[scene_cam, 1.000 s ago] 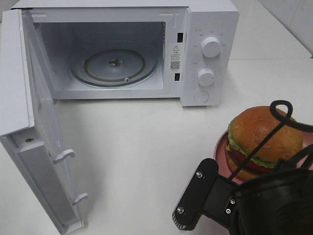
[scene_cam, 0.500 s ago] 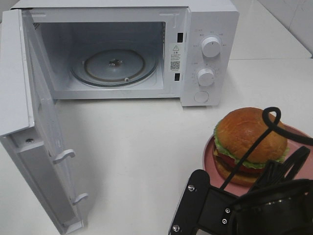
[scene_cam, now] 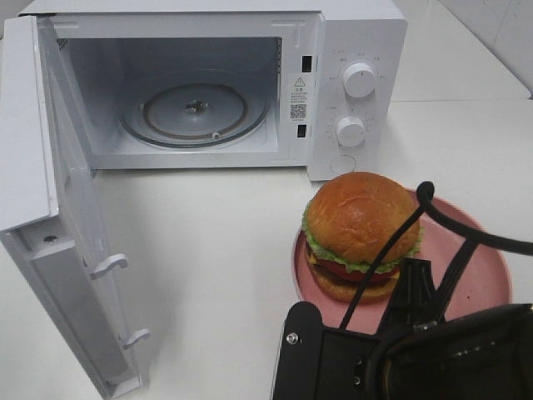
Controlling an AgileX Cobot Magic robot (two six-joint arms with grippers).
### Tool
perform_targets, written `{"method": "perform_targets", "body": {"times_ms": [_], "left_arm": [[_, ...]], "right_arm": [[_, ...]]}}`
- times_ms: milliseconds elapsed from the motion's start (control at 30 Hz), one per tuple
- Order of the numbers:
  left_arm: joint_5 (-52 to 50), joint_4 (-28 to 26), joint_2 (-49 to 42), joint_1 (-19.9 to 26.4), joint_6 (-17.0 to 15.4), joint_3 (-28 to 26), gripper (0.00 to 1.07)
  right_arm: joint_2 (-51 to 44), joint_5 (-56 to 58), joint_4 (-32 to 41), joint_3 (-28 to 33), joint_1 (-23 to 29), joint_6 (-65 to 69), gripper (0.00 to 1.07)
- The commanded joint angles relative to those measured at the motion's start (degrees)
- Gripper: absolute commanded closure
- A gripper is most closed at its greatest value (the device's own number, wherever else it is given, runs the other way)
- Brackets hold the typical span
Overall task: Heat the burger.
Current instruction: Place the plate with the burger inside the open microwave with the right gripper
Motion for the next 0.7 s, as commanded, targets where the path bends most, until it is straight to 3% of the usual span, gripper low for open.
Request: {"method": "perform_targets", "body": {"times_ms": [33, 467, 700], "left_arm": [[-0.46, 0.00, -0.86, 0.00, 0.11, 0.23, 0.09], [-0.46, 0.00, -0.86, 0.00, 0.11, 0.23, 0.09], [-0.46, 0.00, -0.86, 0.00, 0.11, 0.23, 0.09]], "right_arm": [[-0.86, -0.34, -2.86, 0.17, 0.23, -2.46, 1.07], [-0.86, -1.49, -4.30, -1.55, -0.06, -8.25, 1.07], [-0.86, -6.36, -5.21, -1.55, -3.61, -12.61, 1.07]]}}
